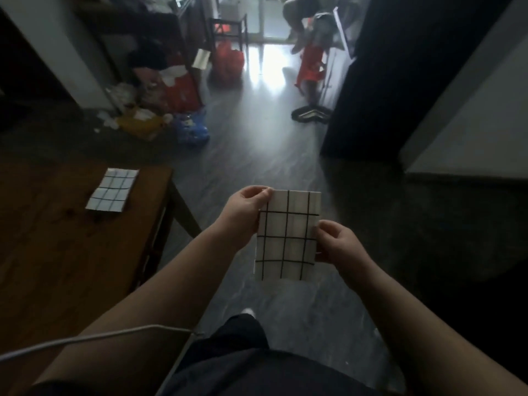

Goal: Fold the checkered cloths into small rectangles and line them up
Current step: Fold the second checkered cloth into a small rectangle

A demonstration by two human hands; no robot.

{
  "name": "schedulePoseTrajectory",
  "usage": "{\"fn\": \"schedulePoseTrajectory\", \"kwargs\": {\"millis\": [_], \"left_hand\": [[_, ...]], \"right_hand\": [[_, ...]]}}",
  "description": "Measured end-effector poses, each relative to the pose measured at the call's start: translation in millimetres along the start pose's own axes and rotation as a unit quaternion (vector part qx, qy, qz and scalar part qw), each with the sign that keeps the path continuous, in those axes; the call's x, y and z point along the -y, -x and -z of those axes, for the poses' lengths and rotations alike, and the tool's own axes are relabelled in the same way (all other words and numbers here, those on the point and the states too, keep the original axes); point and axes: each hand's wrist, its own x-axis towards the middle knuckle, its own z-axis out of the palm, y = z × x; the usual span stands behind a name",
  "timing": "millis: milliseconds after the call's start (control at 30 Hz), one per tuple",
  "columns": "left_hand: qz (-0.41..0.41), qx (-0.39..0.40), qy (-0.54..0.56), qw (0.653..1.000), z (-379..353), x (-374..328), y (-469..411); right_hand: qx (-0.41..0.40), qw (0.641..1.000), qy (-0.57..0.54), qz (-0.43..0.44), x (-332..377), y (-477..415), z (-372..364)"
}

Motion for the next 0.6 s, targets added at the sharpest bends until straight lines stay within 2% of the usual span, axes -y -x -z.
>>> {"fn": "schedulePoseTrajectory", "kwargs": {"millis": [100,167,367,600], "left_hand": [[-0.003,-0.045,0.020,0.999,27,-20,-50],[0.003,-0.049,0.031,0.998,42,-31,-76],[0.085,0.005,0.003,0.996,126,-79,-175],[0.037,-0.080,-0.032,0.996,198,-142,-280]], "right_hand": [[0.015,0.999,0.048,0.018,23,-61,-16],[0.013,0.997,0.073,0.031,38,-95,-26],[-0.009,0.994,0.096,0.047,103,-246,-80],[0.030,0.992,0.114,0.052,167,-389,-152]]}}
